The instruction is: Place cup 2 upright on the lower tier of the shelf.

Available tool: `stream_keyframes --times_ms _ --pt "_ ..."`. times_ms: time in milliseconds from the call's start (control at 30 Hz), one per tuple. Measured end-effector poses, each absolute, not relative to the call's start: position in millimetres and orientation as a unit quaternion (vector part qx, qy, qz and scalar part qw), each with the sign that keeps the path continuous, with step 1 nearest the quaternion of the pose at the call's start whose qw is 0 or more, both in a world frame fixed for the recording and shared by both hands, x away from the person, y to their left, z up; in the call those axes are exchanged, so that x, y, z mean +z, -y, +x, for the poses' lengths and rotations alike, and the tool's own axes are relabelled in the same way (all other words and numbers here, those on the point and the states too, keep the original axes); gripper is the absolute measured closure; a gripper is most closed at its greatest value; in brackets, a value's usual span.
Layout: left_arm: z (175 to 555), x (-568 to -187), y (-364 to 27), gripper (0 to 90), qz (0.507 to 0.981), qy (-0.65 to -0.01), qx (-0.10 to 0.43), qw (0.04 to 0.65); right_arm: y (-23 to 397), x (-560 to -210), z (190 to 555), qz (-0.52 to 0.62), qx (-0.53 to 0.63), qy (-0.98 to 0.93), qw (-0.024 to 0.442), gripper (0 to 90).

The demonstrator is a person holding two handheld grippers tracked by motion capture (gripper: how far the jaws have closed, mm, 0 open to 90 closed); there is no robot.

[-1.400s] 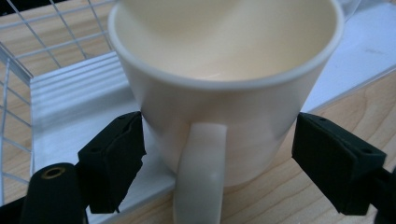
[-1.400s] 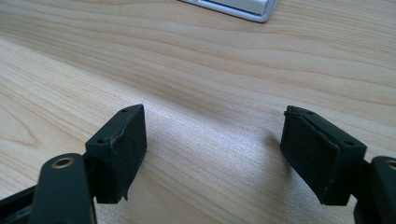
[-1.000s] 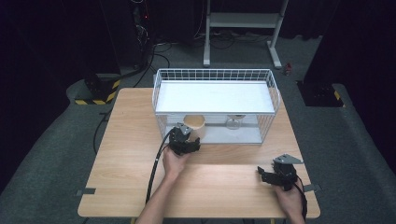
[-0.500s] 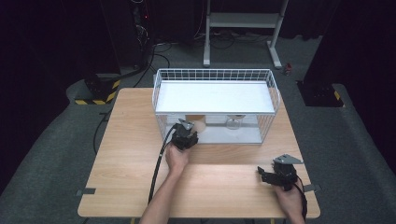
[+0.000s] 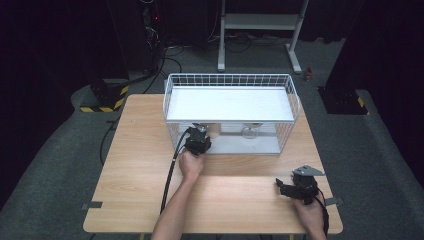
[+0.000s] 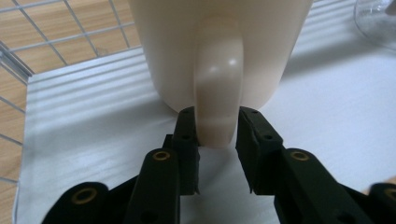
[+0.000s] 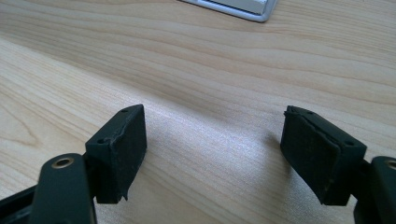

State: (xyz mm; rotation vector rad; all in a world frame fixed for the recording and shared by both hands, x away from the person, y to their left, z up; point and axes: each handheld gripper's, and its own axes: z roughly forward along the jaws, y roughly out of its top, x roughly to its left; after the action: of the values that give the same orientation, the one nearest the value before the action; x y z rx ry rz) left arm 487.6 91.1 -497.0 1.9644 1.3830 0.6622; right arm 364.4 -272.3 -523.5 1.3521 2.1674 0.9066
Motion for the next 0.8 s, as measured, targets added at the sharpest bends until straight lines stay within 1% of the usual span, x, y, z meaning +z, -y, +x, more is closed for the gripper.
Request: stream_keyframes --times_ms 67,200,300,433,500,567,700,800 --pt "491.0 -498.4 -92.4 71.4 0.753 -0.525 0.242 0.315 272.3 -523.6 364.4 0.487 0.327 -0.781 0.214 22.7" --pt "494.3 -499.5 -93.6 72.5 0.743 -0.540 0.242 0.313 272.3 -523.5 364.4 0.487 0.327 -0.781 0.214 22.7" --pt "493.4 -500.2 -93.6 71.4 0.744 -0.538 0.241 0.316 272.3 -523.6 364.4 0.487 0.327 -0.781 0.214 22.7" --pt "486.3 -497.9 -96.2 57.5 0.739 -0.540 0.248 0.319 272.3 -523.6 364.4 0.487 0.327 -0.781 0.214 22.7" --pt "482.8 -497.8 -96.9 47.3 0.744 -0.525 0.243 0.335 272.2 -523.6 364.4 0.487 0.327 -0.781 0.214 22.7" --pt "479.6 -496.8 -96.3 40.3 0.748 -0.517 0.255 0.330 272.2 -523.6 364.4 0.487 0.327 -0.781 0.214 22.7" --pt "473.3 -494.8 -94.1 34.4 0.730 -0.527 0.252 0.354 272.2 -523.5 364.4 0.487 0.327 -0.781 0.214 22.7" --pt "470.0 -491.7 -93.6 32.0 0.734 -0.522 0.250 0.355 272.2 -523.6 364.4 0.488 0.327 -0.781 0.214 22.7"
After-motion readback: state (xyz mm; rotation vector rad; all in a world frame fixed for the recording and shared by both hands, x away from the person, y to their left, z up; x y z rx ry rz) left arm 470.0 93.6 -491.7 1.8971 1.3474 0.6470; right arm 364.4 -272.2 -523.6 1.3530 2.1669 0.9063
